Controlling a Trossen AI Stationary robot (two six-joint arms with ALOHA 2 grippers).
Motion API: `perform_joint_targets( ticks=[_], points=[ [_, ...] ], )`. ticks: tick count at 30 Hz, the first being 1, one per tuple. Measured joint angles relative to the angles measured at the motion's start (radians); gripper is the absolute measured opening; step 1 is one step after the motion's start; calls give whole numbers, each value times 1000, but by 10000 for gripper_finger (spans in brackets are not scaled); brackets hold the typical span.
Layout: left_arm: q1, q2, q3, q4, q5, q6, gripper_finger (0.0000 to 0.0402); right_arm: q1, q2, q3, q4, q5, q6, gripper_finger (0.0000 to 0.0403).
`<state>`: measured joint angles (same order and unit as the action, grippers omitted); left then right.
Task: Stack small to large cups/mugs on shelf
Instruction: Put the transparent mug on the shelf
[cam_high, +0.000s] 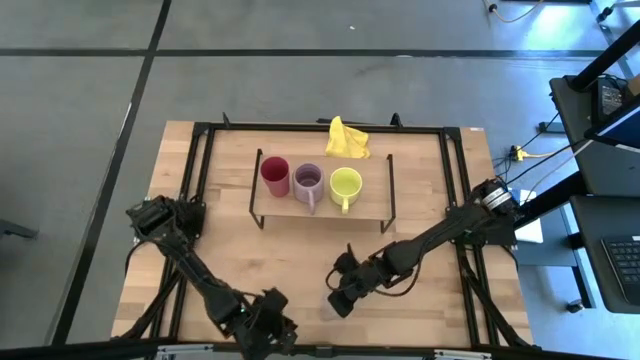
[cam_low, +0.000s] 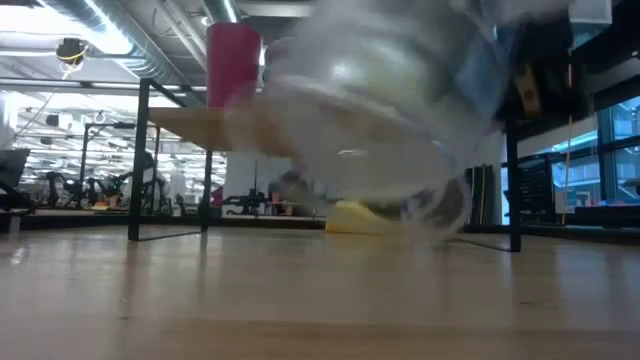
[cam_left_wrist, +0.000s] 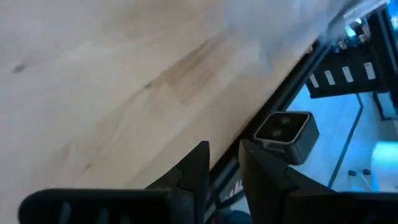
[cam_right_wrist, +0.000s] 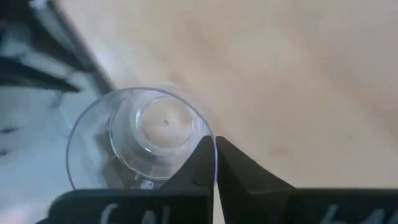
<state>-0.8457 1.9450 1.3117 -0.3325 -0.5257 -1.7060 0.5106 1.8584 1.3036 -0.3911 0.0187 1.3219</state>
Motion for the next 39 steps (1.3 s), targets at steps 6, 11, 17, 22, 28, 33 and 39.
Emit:
perform_joint_targets(
  ticks=[6, 11, 17, 22, 28, 33, 39],
  points=[
    [-19, 0, 0, -52, -43, -62, 82, 0, -138, 136, -518, 168, -37, 4],
    [-5, 0, 0, -65, -49, -58, 82, 0, -191, 324, -918, 342, 14, 3],
    [22, 0, 0, -66, -46, -11, 82, -19, -206, 502, -1174, 483, 71, 3],
    [35, 0, 0, -75, -40, -11, 82, -80, -232, 510, -1179, 541, 34, 3],
    [40, 0, 0, -78, -39, -11, 82, -206, -234, 507, -1180, 510, -65, 2],
    [41, 0, 0, -79, -38, -11, 82, -248, -236, 507, -1181, 400, -98, 2],
    [47, 0, 0, -91, -35, 15, 82, -291, -236, 507, -1180, 333, -98, 2]
  ],
)
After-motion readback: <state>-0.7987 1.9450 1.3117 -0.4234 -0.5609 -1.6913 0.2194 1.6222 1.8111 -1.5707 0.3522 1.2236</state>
